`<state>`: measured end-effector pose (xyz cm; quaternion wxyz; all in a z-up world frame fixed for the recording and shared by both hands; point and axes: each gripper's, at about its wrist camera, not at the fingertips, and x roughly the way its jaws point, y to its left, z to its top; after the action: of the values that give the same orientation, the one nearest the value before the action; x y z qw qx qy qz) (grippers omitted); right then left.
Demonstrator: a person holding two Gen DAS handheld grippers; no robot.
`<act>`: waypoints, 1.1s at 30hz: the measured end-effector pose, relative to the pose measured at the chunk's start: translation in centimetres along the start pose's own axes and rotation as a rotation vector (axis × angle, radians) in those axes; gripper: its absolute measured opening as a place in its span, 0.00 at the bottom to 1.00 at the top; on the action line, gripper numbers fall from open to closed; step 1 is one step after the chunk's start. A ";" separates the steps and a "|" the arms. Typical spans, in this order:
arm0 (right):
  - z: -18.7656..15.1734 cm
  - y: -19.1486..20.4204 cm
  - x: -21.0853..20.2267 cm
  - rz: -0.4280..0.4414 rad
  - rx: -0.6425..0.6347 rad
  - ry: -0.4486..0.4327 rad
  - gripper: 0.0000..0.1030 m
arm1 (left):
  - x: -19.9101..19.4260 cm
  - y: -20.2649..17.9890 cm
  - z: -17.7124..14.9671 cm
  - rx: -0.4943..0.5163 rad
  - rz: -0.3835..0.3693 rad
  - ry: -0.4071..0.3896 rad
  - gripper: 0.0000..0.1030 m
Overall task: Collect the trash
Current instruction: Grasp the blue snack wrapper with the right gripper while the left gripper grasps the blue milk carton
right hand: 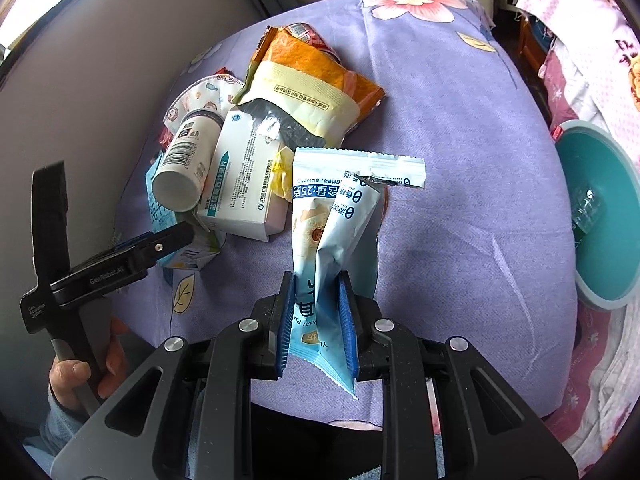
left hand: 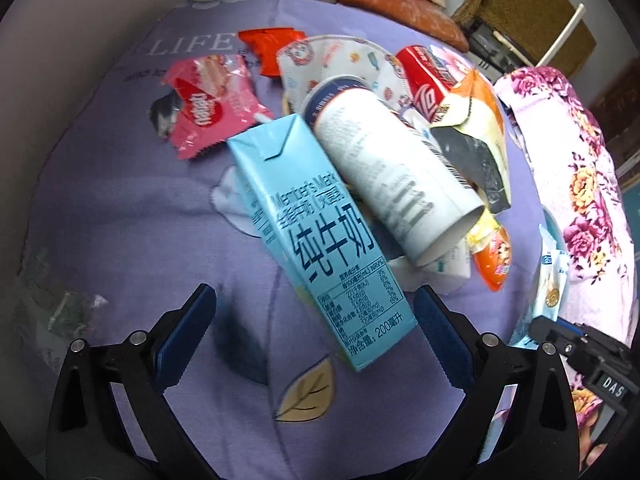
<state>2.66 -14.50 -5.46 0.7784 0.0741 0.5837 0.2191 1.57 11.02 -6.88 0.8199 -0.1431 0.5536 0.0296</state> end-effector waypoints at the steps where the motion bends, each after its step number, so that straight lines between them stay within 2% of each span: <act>1: 0.0 0.0 0.1 0.003 -0.001 0.002 0.20 | -0.2 0.3 -0.1 0.001 0.003 0.000 0.96; 5: 0.1 0.0 0.4 0.007 -0.002 0.009 0.20 | -0.8 2.0 0.0 -0.022 -0.003 -0.002 0.96; 11: 0.4 -0.3 0.2 -0.001 0.010 -0.001 0.20 | -2.1 3.6 0.5 -0.065 0.058 -0.048 0.96; 17: 0.6 -0.7 -0.1 -0.006 0.022 -0.009 0.20 | -2.0 2.5 1.7 -0.057 0.049 -0.061 0.96; 21: 0.8 -0.9 -0.3 -0.008 0.026 -0.012 0.20 | -0.5 2.1 2.3 -0.061 0.060 -0.037 0.94; 23: 0.9 -1.2 -0.5 -0.011 0.027 -0.014 0.20 | 0.1 2.6 2.4 -0.065 0.062 -0.025 0.88; 24: 0.9 -1.3 -0.5 -0.012 0.029 -0.014 0.20 | 0.3 2.8 2.4 -0.066 0.063 -0.021 0.79; 26: 1.0 -1.5 -0.5 -0.015 0.035 -0.016 0.20 | 0.6 3.3 2.6 -0.071 0.039 -0.006 0.59; 27: 1.1 -1.6 -0.4 -0.016 0.039 -0.016 0.20 | 0.7 3.4 2.6 -0.068 0.031 -0.004 0.37; 33: 1.4 -1.9 0.1 -0.013 0.047 -0.013 0.20 | 0.5 3.2 2.6 -0.049 0.041 -0.018 0.36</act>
<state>4.47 -15.96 -5.82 0.7816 0.0901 0.5841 0.1996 3.46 14.68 -7.12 0.8204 -0.1516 0.5479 0.0614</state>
